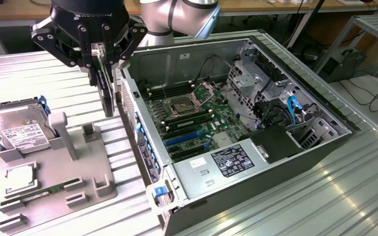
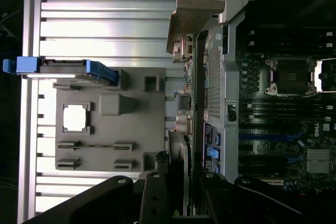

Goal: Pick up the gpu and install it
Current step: 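Pick up the gpu and move the gpu toward the slot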

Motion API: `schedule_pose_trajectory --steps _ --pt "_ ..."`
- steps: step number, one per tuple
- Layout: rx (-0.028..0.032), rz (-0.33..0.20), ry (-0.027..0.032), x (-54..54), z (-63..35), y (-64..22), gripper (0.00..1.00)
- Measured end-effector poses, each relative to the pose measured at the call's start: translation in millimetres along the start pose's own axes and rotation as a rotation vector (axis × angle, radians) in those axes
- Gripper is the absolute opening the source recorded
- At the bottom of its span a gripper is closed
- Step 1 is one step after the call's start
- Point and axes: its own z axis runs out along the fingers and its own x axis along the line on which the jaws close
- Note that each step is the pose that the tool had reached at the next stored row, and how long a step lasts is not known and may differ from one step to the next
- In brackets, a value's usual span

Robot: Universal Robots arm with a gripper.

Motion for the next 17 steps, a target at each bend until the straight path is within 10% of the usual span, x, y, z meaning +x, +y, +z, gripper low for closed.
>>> schedule_pose_trajectory --steps 17 --pt "0.0 0.0 0.0 -20.0 -0.4 -0.4 0.27"
